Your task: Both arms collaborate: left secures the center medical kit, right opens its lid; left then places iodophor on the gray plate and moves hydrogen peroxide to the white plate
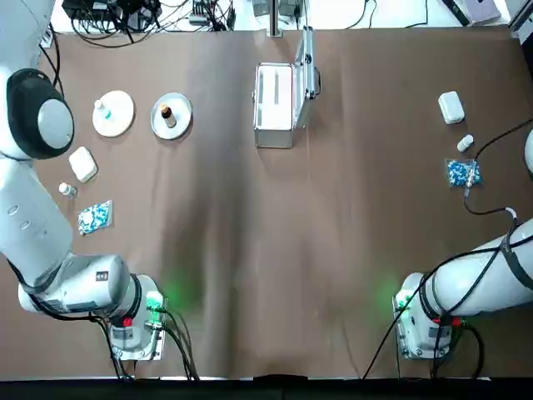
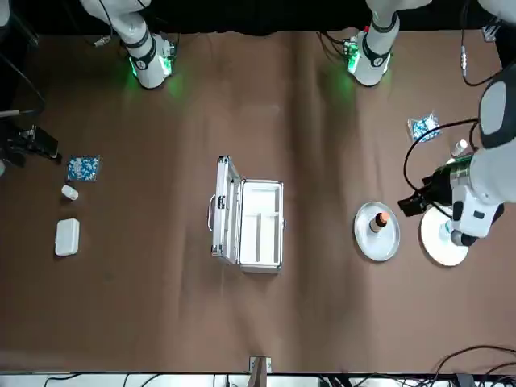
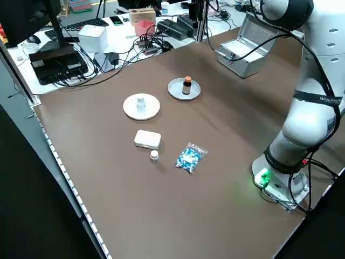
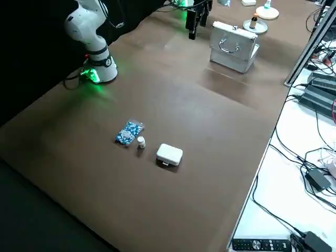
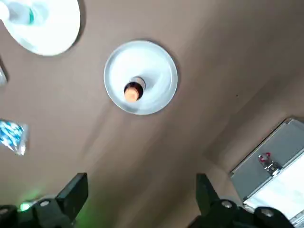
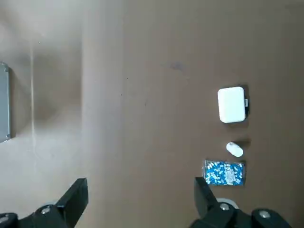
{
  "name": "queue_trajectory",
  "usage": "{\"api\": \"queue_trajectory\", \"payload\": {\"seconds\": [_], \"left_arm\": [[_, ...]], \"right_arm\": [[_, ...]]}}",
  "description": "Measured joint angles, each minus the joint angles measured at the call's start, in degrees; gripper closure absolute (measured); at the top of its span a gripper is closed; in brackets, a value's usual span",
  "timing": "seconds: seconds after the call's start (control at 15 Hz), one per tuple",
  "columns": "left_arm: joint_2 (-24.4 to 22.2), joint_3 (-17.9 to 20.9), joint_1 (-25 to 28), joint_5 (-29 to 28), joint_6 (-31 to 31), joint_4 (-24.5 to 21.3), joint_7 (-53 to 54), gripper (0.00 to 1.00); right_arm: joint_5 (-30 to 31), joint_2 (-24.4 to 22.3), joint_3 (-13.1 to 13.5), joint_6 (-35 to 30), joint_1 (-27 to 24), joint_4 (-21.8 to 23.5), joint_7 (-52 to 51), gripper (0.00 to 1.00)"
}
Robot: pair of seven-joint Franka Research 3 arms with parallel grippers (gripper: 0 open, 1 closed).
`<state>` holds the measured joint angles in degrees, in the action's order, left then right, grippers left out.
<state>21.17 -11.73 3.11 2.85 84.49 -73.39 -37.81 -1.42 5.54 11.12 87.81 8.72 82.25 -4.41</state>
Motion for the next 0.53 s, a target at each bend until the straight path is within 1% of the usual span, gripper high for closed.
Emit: {"api": "queue_trajectory", "payload": {"seconds": [0.4,0.53], "left_arm": [[-6.1,0.0,0.5,-1.1,0.1,-0.1,13.6,0.00],[-7.2,0.0,0.5,-1.1,0.4,-0.4,17.5,0.00]], "right_arm": [[-0.5,-0.1,0.1,0.0,-1.6,-0.2,0.1,0.01],[-1.2,-0.1,0.0,0.0,-1.6,-0.3,0.1,0.01]]}}
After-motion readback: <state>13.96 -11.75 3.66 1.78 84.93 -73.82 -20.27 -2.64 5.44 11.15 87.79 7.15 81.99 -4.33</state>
